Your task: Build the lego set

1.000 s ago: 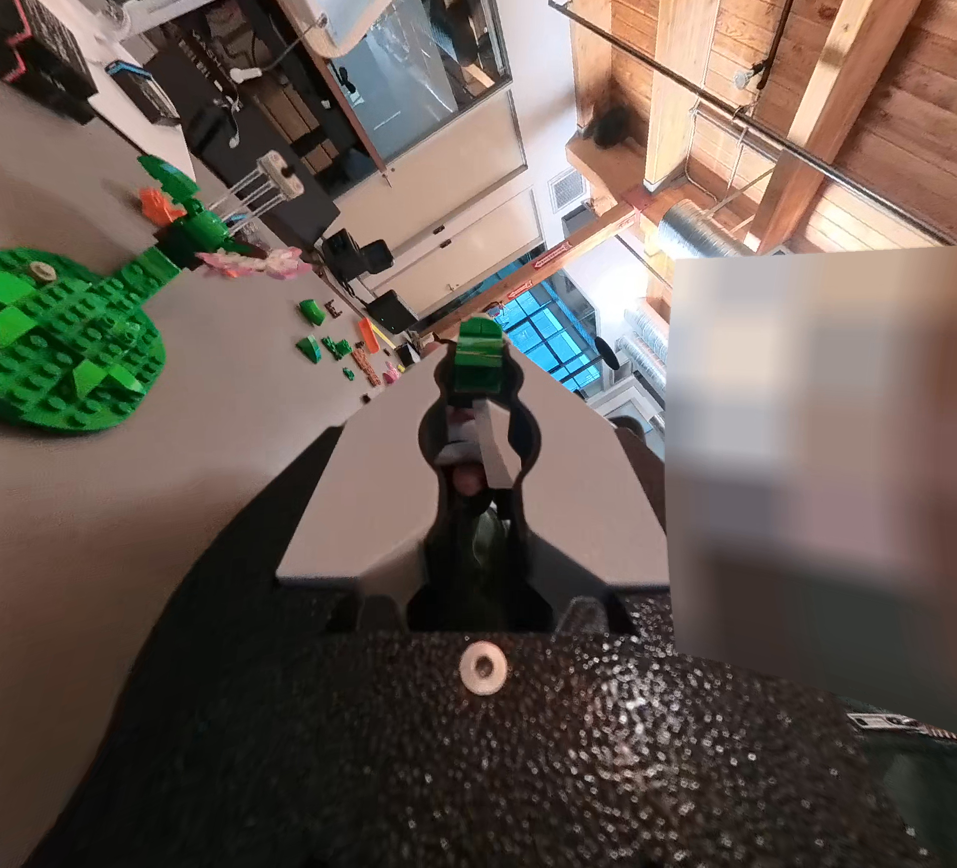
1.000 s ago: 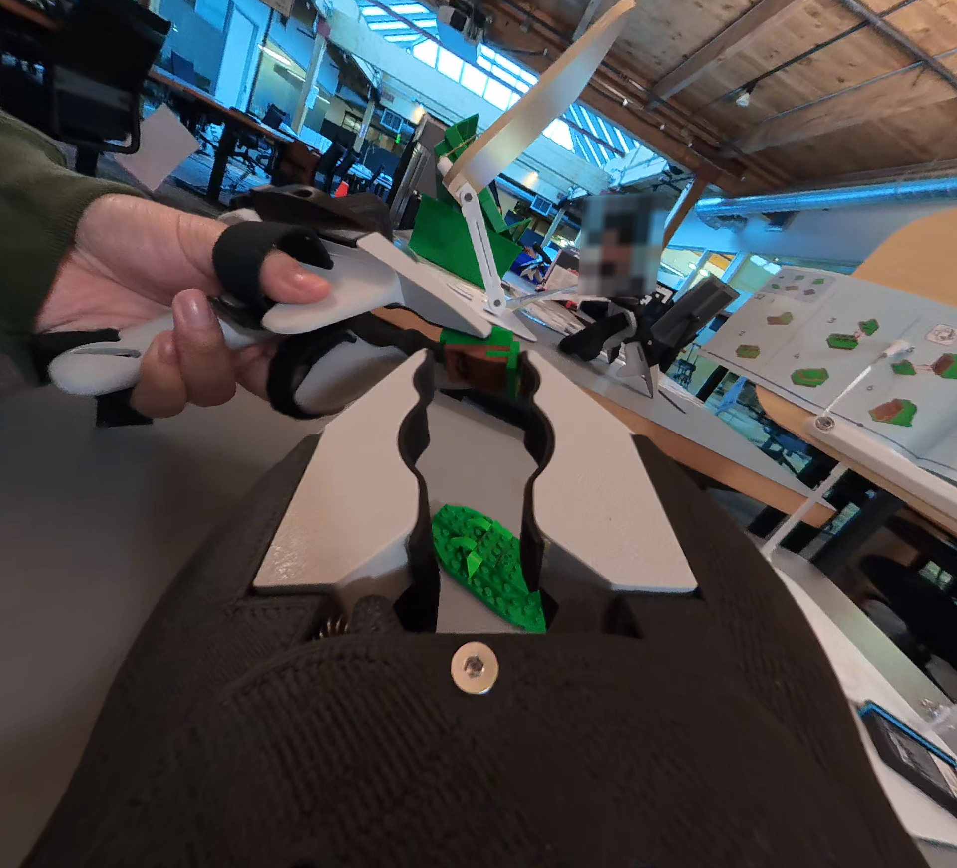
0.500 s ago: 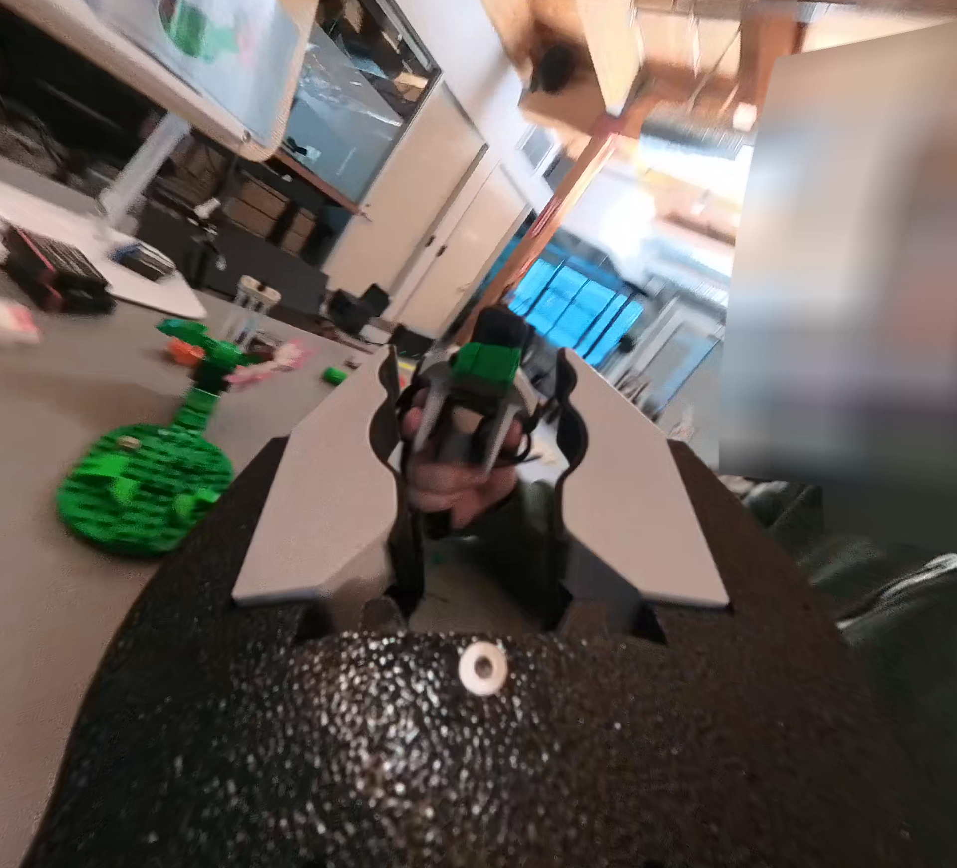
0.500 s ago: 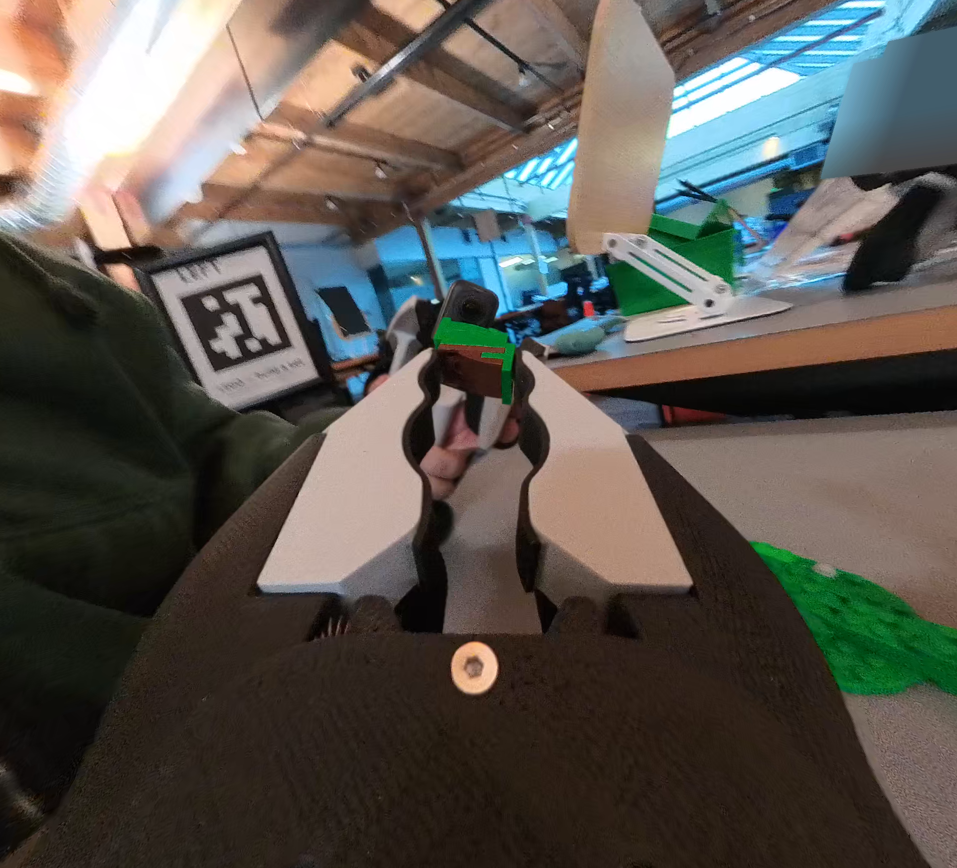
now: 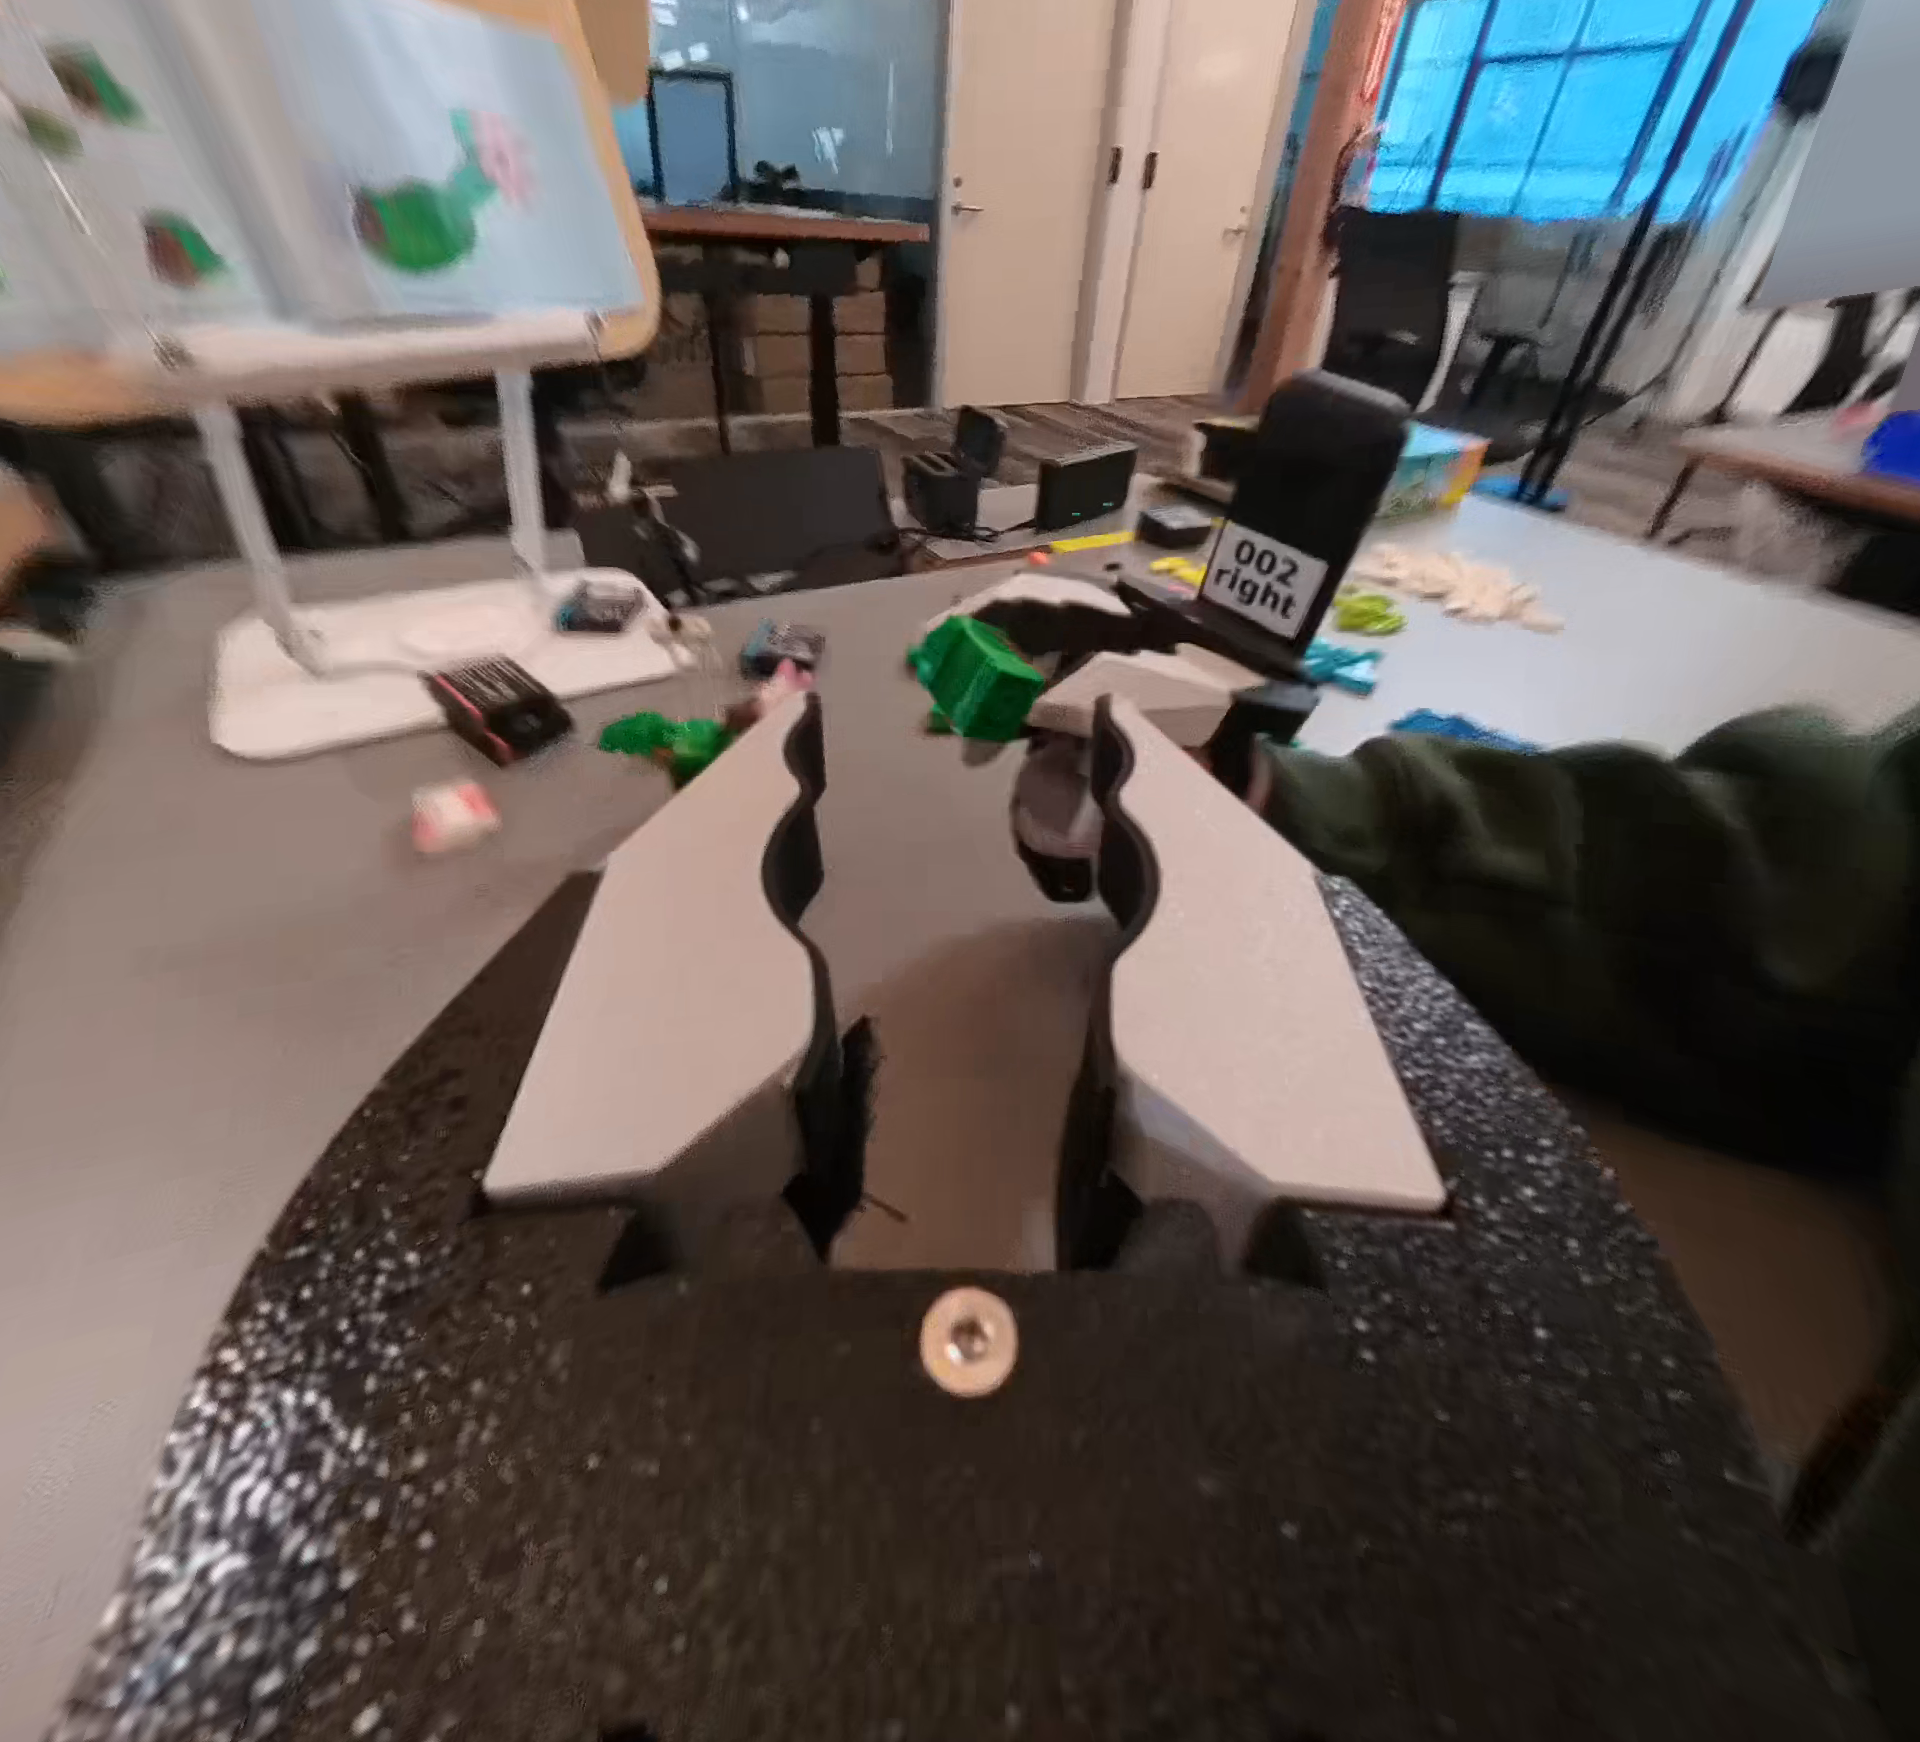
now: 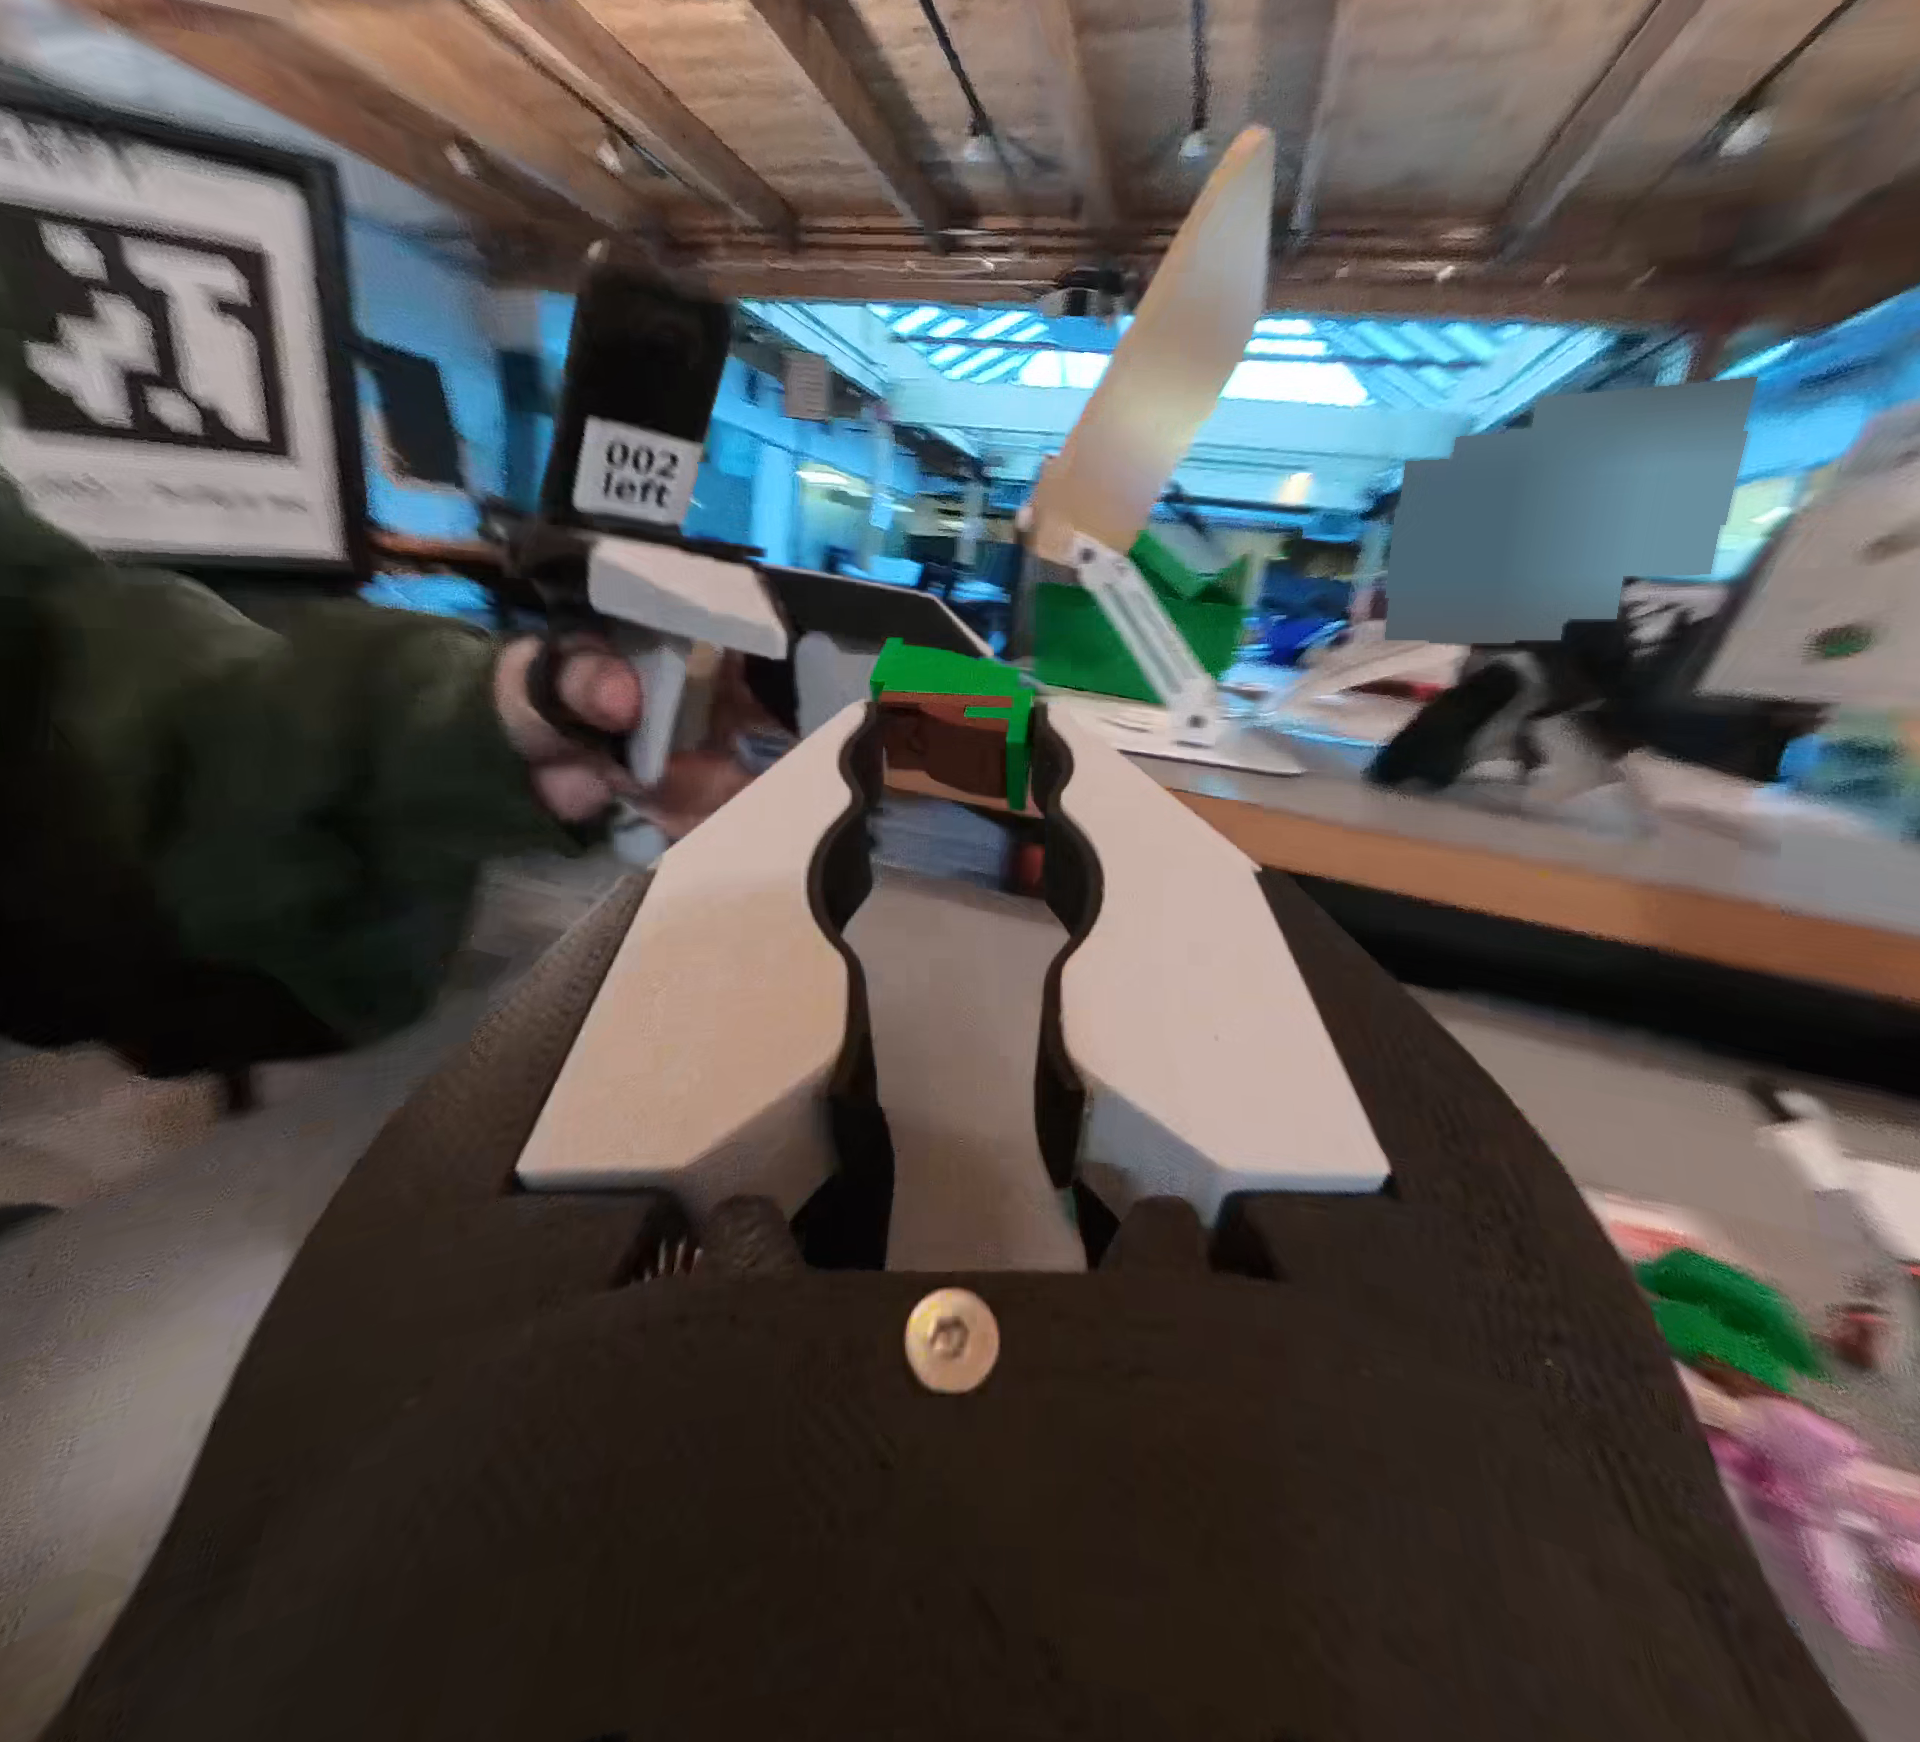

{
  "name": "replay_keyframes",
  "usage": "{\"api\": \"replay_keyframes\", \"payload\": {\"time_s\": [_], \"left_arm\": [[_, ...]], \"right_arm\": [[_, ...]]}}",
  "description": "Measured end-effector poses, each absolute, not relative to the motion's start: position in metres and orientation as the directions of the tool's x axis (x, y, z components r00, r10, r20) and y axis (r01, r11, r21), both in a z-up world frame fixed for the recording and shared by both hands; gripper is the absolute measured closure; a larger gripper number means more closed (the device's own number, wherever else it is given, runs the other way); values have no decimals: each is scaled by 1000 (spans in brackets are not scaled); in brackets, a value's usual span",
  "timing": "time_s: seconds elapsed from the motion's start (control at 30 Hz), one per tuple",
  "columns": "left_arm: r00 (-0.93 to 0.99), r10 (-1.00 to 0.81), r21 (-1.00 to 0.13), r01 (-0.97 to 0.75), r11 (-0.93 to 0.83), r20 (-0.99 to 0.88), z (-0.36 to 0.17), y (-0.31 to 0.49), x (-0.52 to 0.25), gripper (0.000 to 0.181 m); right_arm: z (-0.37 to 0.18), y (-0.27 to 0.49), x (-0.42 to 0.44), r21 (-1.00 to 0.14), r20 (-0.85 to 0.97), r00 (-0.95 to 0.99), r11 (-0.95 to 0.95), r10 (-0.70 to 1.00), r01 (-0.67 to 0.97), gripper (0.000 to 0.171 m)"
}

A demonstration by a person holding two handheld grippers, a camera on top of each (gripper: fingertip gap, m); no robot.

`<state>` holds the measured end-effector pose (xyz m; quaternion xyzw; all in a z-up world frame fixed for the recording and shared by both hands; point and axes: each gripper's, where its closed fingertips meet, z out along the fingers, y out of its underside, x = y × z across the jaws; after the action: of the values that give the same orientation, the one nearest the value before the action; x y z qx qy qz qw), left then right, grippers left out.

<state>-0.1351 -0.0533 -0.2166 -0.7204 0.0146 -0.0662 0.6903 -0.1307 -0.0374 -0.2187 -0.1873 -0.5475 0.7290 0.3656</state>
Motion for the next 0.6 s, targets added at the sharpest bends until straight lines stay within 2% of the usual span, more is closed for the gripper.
{"api": "replay_keyframes", "payload": {"time_s": [0.1, 0.17, 0.3, 0.33, 0.37, 0.43, 0.5, 0.53, 0.6], "left_arm": [[927, -181, -944, 314, -99, 328, -223, -48, -131, 124], [853, -213, -879, 459, -128, 476, -226, -44, -130, 125], [697, -286, -748, 648, -141, 658, -227, -42, -130, 137], [671, -293, -727, 668, -160, 681, -230, -41, -130, 148], [657, -300, -718, 672, -182, 691, -234, -41, -128, 164], [678, -301, -737, 654, -170, 671, -236, -42, -129, 167], [732, -317, -789, 607, -98, 603, -229, -45, -133, 167], [780, -314, -828, 560, -35, 541, -223, -48, -138, 167], [897, -268, -919, 386, 80, 353, -213, -55, -144, 167]], "right_arm": [[-220, -41, -131, -920, 239, -591, -15, 770, -391, 145], [-223, -45, -132, -906, 314, -550, 71, 774, -417, 145], [-228, -54, -133, -859, 452, -474, 225, 756, -461, 145], [-230, -56, -133, -848, 478, -462, 256, 747, -464, 145], [-232, -58, -134, -841, 495, -458, 276, 738, -465, 145], [-234, -59, -136, -835, 510, -445, 299, 737, -462, 143], [-233, -53, -141, -847, 481, -419, 287, 770, -447, 117], [-232, -50, -142, -861, 451, -421, 260, 787, -437, 109], [-229, -44, -142, -887, 383, -451, 186, 806, -422, 106]]}}
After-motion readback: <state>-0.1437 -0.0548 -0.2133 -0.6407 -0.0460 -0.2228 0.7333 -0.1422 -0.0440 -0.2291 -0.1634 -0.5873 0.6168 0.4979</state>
